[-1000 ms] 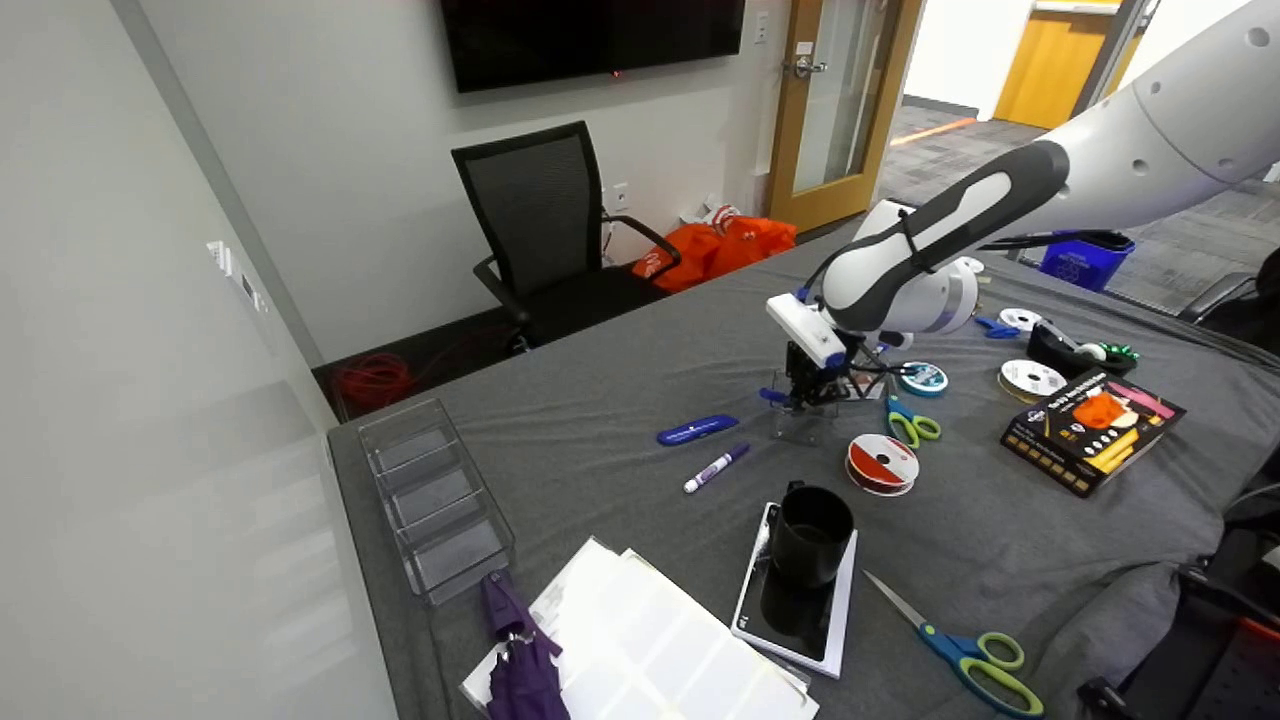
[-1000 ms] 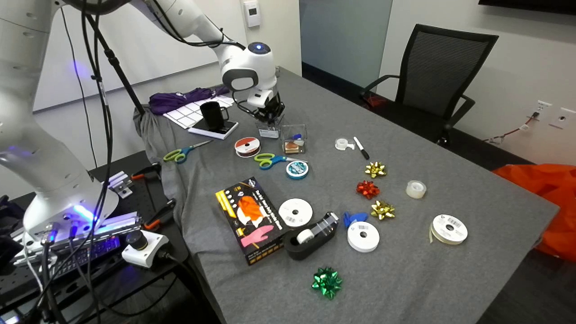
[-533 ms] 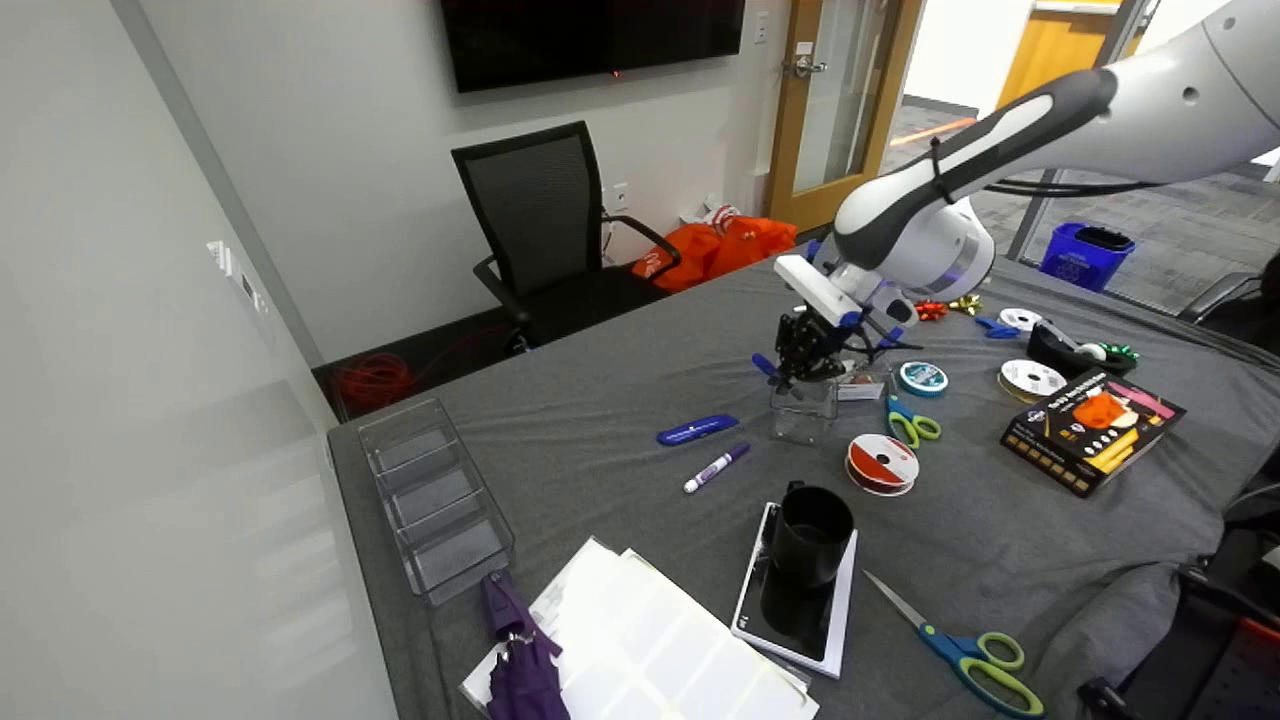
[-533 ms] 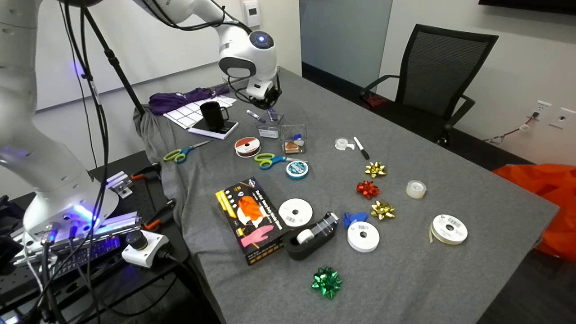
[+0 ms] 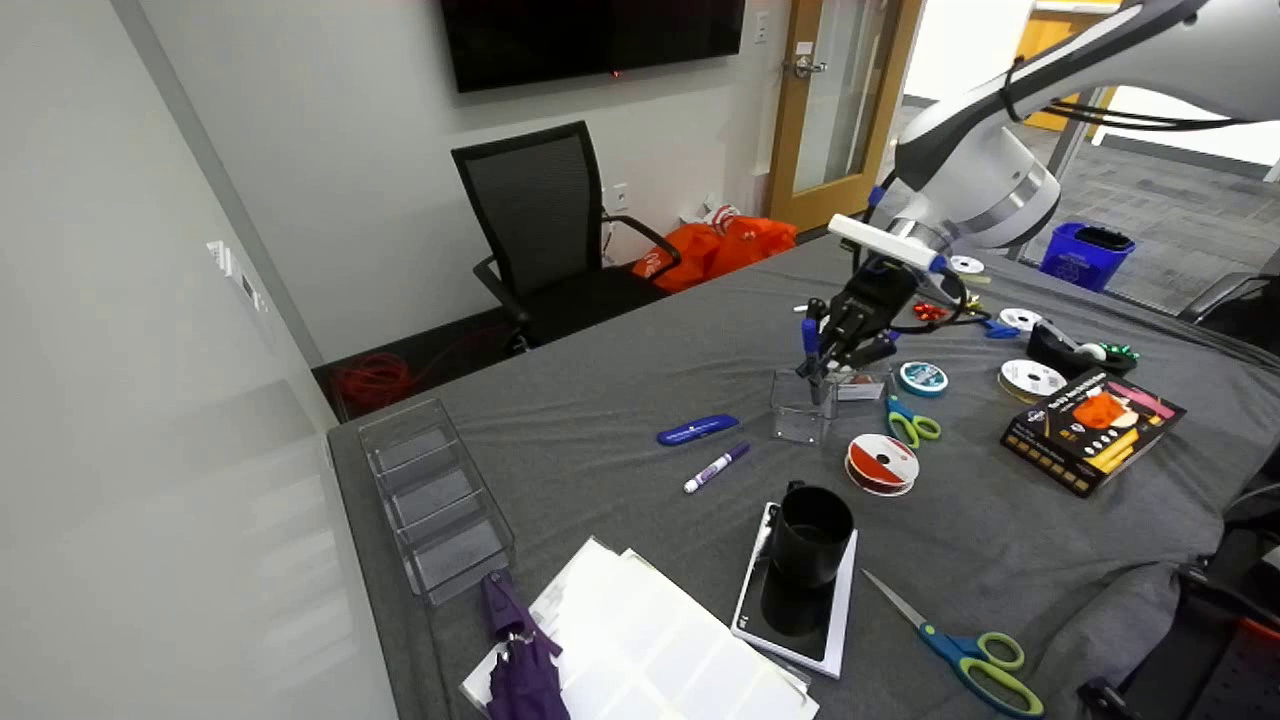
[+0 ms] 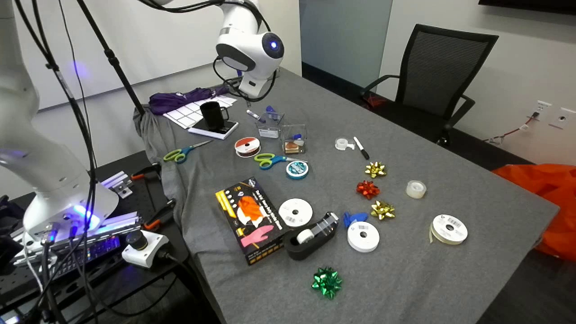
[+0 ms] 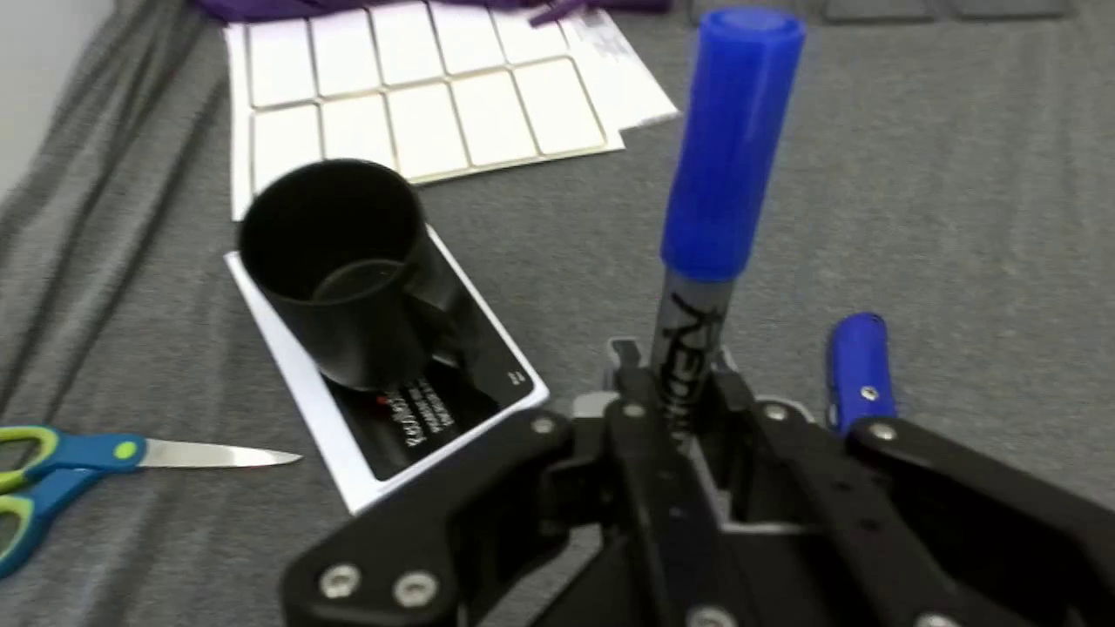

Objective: Take the blue pen out of the clear container

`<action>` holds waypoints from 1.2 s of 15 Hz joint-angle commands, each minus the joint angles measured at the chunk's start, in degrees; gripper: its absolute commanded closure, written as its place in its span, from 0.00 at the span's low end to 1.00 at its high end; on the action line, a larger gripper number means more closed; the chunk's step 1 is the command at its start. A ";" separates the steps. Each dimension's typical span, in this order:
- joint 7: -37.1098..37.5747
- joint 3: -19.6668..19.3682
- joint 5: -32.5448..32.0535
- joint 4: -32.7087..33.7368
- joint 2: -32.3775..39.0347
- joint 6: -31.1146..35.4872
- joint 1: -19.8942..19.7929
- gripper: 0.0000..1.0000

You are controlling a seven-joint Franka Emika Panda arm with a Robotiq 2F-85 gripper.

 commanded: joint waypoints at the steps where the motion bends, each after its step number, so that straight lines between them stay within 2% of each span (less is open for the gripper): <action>1: -3.76 -4.64 -1.09 -5.83 -3.79 -7.46 2.35 0.96; 6: -4.76 -10.58 -15.91 -11.38 -3.19 -1.05 7.19 0.96; 13: -5.32 -13.06 -33.34 -19.87 -3.78 11.97 9.36 0.96; 14: -5.05 -13.38 -35.70 -20.91 -3.70 14.59 9.75 0.58; 15: -5.03 -13.37 -37.00 -21.66 -3.60 16.71 9.77 0.57; 18: -5.85 -12.27 -35.68 -22.47 -3.91 19.76 8.47 0.37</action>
